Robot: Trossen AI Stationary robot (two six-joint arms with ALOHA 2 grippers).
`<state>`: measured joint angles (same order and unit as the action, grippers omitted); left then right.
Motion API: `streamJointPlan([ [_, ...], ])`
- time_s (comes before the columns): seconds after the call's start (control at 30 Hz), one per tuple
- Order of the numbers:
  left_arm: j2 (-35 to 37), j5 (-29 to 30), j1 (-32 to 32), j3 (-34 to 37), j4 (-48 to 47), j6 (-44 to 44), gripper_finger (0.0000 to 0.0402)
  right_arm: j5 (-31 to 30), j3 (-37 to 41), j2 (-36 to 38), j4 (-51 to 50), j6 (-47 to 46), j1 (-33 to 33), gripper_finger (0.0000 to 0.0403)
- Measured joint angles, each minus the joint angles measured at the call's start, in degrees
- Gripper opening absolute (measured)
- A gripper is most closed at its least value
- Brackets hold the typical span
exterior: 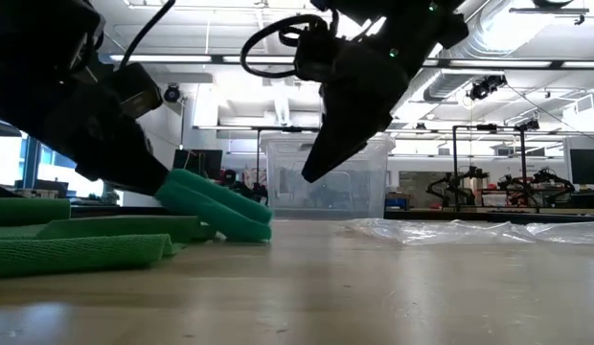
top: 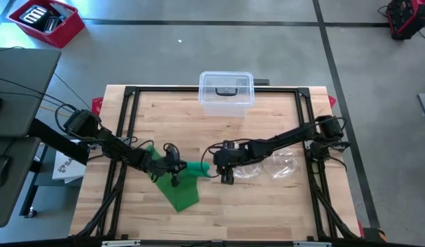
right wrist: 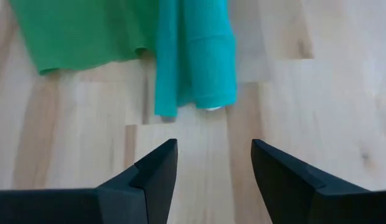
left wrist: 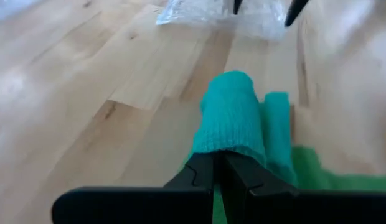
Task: Roll bandage
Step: Roll the blue bandage
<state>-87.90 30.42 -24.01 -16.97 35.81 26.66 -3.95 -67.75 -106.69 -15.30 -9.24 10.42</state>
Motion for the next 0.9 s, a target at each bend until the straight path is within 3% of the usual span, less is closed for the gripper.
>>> streamJointPlan([
  [0.13, 0.0, -0.3, 0.0, 0.0, -1.3, -7.5, 0.0001, 9.0, 0.0, -0.1, 3.5, 2.1, -1.0, 0.0197],
  [0.4, 0.0, -0.8, 0.0, 0.0, -2.0, -22.6, 0.0016, 8.1, 0.0, -0.1, 15.8, -1.2, -3.0, 0.0197],
  [0.67, -0.1, -0.8, 0.0, 0.1, -2.3, -38.9, 0.0095, 8.1, 0.0, -0.2, 18.0, -3.8, -3.8, 0.0197],
  [0.9, -0.1, -0.8, 0.0, 0.1, -2.1, -42.4, 0.0169, 5.9, 0.0, -0.2, 18.1, -5.3, -4.4, 0.0197],
])
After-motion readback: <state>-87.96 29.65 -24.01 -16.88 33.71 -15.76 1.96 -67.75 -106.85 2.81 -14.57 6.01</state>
